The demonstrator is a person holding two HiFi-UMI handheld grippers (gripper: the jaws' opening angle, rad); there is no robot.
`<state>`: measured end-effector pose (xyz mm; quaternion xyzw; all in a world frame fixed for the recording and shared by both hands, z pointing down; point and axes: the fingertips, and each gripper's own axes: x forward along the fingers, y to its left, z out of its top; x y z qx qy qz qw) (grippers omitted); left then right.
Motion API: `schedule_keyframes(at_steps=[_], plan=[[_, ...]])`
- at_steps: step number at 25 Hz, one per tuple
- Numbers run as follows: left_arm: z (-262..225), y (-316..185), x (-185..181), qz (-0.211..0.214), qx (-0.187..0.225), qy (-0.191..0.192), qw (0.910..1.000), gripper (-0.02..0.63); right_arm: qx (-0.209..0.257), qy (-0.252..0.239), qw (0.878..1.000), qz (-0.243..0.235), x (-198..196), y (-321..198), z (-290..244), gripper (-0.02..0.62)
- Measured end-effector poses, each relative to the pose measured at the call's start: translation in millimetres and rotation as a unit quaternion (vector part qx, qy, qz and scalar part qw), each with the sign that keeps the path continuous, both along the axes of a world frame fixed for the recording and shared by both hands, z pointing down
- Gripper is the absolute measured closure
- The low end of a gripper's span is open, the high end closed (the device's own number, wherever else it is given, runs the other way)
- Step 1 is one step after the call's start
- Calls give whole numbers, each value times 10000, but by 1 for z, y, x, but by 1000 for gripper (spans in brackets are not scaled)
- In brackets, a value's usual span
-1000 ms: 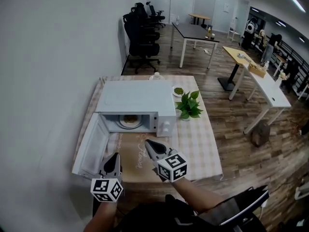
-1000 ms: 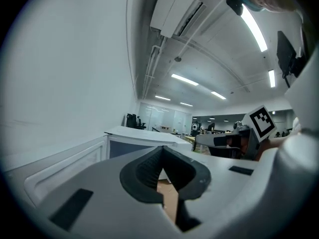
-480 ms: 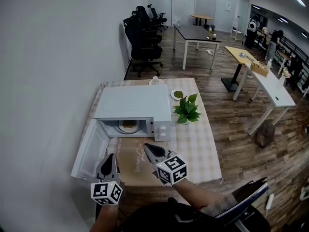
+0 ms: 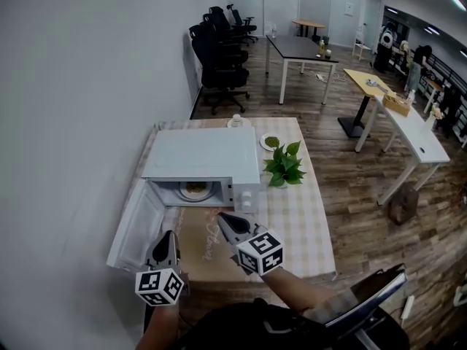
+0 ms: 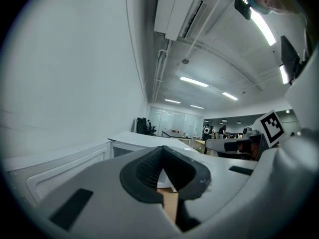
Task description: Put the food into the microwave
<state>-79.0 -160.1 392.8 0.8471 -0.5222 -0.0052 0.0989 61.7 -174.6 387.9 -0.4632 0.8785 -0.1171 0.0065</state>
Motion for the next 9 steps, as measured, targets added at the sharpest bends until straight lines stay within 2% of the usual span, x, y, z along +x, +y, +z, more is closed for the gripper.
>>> schedule_keyframes(at_steps=[9], plan=[[2,-1,-2,25,28,-134,9999,598,-32,-31,10000,28,3,-4,1,587]])
